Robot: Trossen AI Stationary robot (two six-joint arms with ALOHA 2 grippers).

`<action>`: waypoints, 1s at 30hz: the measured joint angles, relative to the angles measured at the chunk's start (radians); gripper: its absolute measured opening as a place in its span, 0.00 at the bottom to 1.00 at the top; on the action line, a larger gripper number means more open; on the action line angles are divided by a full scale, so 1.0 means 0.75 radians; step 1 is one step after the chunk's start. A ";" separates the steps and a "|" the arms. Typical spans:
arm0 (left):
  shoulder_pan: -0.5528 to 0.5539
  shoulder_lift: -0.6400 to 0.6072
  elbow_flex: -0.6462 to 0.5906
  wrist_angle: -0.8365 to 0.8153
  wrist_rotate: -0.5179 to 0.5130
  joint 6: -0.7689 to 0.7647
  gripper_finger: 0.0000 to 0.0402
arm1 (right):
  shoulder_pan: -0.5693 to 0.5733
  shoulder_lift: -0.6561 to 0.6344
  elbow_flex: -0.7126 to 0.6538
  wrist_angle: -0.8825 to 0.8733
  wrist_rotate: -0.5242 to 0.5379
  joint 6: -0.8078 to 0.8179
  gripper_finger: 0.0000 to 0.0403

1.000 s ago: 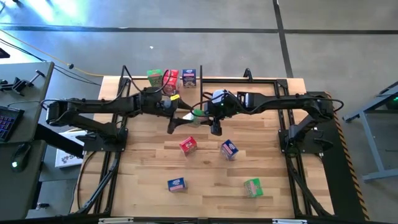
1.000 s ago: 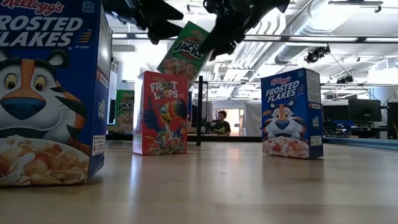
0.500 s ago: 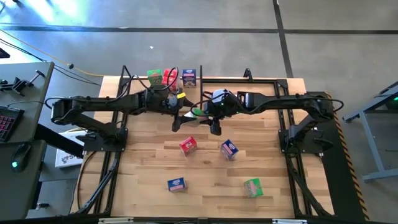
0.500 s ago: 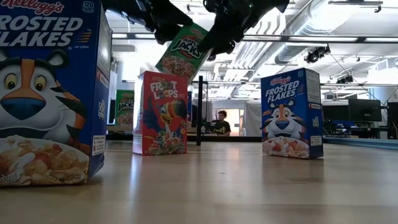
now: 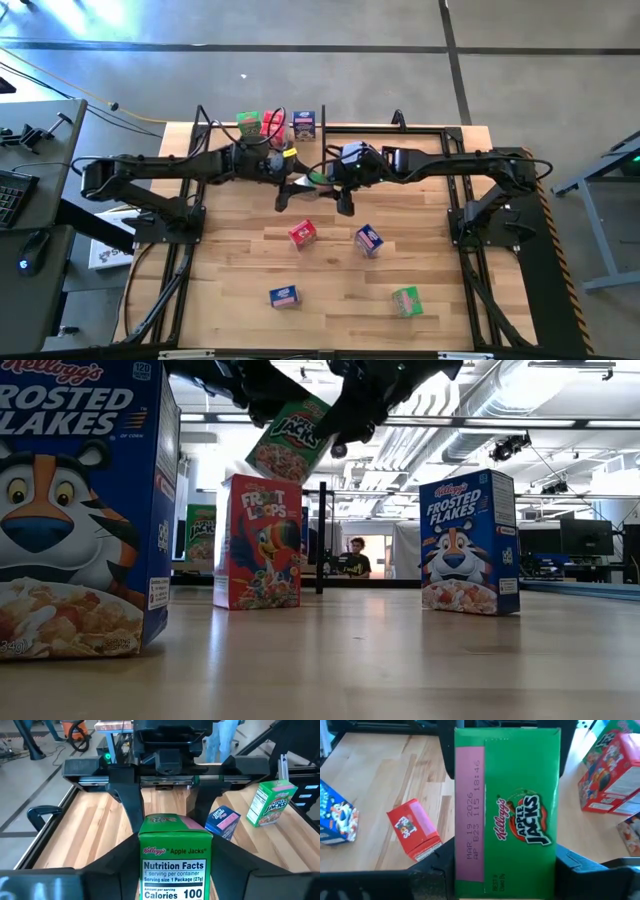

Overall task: Stack cereal on shelf
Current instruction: Put the top green cereal box on the shelf aligned with the green cereal box

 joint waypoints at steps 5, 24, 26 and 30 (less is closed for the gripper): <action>0.031 -0.042 -0.002 -0.022 0.015 0.001 0.40 | 0.004 -0.002 0.002 0.030 0.032 -0.001 0.43; 0.056 -0.399 -0.078 -0.227 -0.056 0.031 0.39 | 0.004 -0.115 -0.004 0.130 0.056 -0.040 0.43; 0.055 -0.414 -0.105 -0.233 -0.055 0.011 0.39 | 0.003 -0.119 0.000 0.156 0.056 -0.036 0.43; 0.055 -0.456 -0.169 -0.248 -0.079 -0.021 0.39 | 0.012 -0.115 -0.001 0.152 0.077 -0.035 0.44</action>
